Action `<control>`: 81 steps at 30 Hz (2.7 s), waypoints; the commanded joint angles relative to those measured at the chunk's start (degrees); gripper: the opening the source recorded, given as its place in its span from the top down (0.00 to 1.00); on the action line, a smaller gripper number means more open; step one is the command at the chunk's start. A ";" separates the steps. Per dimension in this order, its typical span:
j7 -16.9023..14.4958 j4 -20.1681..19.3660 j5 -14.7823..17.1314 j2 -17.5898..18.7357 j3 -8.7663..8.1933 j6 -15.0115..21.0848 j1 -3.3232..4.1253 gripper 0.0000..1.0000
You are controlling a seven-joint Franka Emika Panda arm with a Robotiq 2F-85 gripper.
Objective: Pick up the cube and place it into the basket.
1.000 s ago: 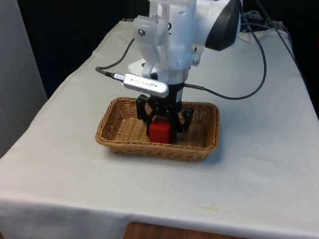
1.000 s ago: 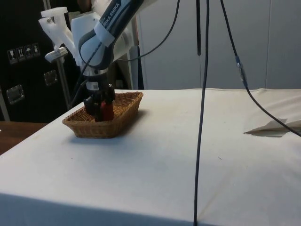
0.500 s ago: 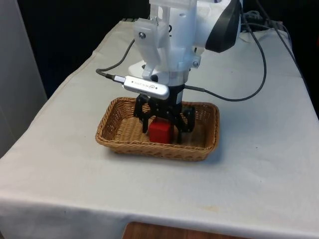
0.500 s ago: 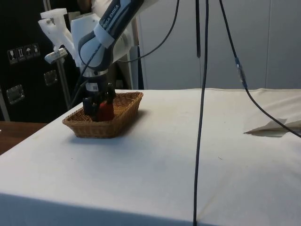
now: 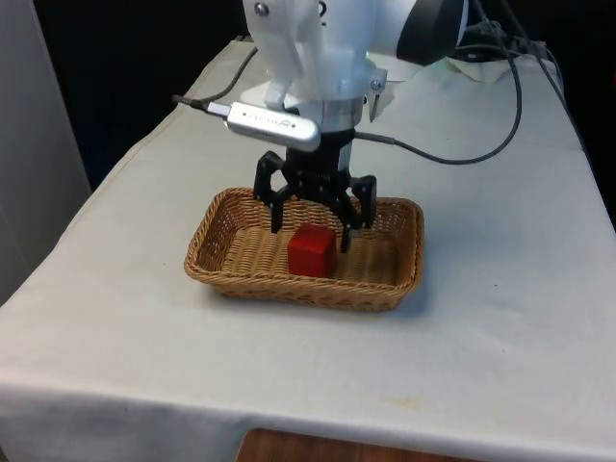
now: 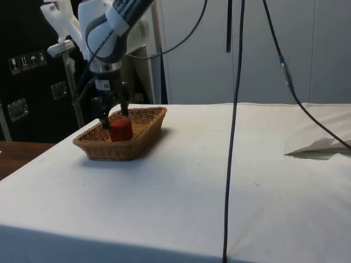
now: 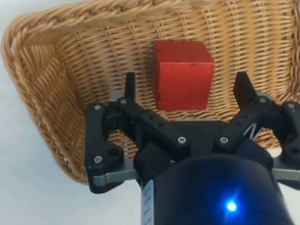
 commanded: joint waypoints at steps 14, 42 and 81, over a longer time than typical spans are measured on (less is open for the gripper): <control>-0.06 -1.26 -0.52 -4.58 -0.52 -2.98 0.40 0.00; -0.11 -6.25 -1.03 -12.95 -0.86 -3.50 0.86 0.00; -6.07 -17.48 -1.78 -28.07 -0.74 -3.09 1.32 0.00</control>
